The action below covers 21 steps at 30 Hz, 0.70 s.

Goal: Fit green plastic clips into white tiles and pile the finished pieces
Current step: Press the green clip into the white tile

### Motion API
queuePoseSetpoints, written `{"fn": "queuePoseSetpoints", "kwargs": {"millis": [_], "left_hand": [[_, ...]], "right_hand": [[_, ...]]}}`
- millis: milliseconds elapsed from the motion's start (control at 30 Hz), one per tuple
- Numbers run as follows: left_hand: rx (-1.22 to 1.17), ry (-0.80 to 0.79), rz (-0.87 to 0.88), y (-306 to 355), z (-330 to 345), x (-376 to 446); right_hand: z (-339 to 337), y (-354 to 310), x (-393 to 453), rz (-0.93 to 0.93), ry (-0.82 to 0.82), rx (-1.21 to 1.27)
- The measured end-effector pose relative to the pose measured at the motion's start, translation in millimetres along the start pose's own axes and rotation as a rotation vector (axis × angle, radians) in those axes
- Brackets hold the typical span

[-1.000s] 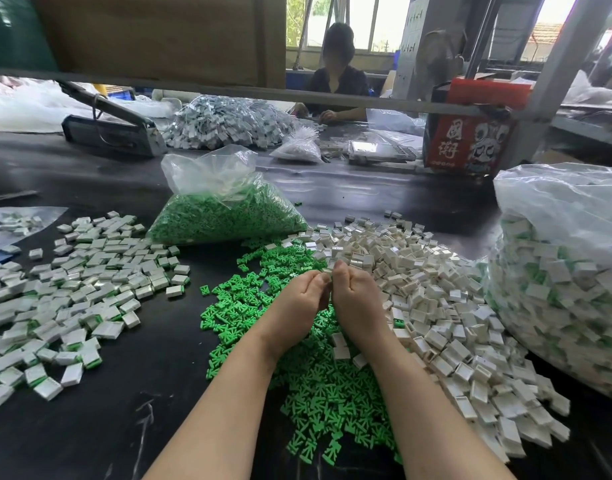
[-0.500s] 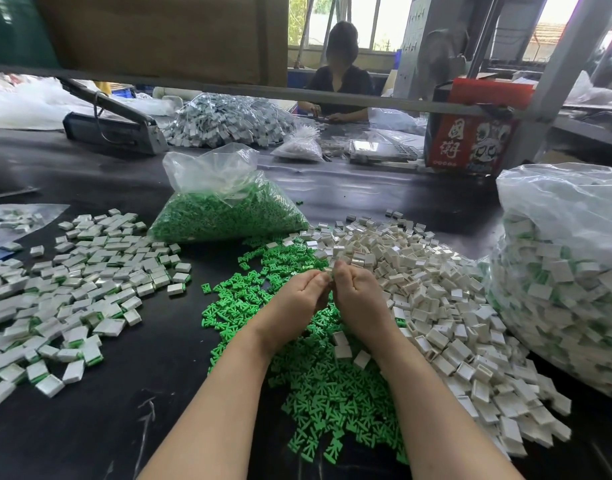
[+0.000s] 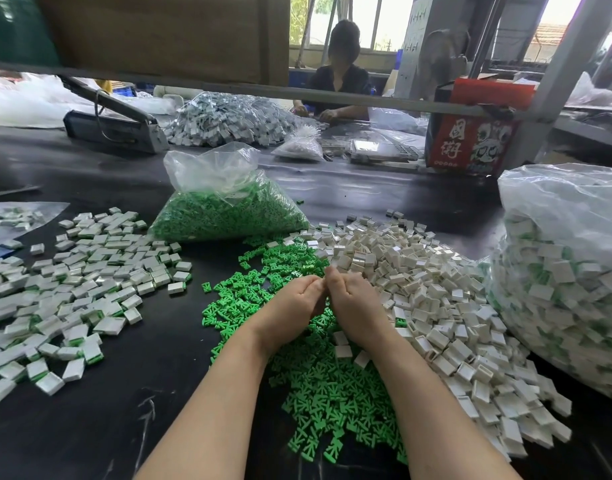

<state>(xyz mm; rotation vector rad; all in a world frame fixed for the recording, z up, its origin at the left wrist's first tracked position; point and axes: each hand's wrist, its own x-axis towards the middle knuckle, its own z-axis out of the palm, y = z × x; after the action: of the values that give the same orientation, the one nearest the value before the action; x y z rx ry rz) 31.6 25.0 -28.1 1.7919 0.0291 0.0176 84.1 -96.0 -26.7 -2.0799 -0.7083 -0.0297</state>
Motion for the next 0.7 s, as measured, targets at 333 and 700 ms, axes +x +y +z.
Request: {"fn": "queuePoseSetpoints", "kwargs": {"millis": [333, 700], "left_hand": [[0.004, -0.009, 0.003, -2, -2, 2], [-0.191, -0.093, 0.108, -6, -6, -1]], "right_hand": [[1, 4, -1, 0.013, -0.007, -0.059], [-15, -5, -4, 0.168, -0.198, 0.561]]}}
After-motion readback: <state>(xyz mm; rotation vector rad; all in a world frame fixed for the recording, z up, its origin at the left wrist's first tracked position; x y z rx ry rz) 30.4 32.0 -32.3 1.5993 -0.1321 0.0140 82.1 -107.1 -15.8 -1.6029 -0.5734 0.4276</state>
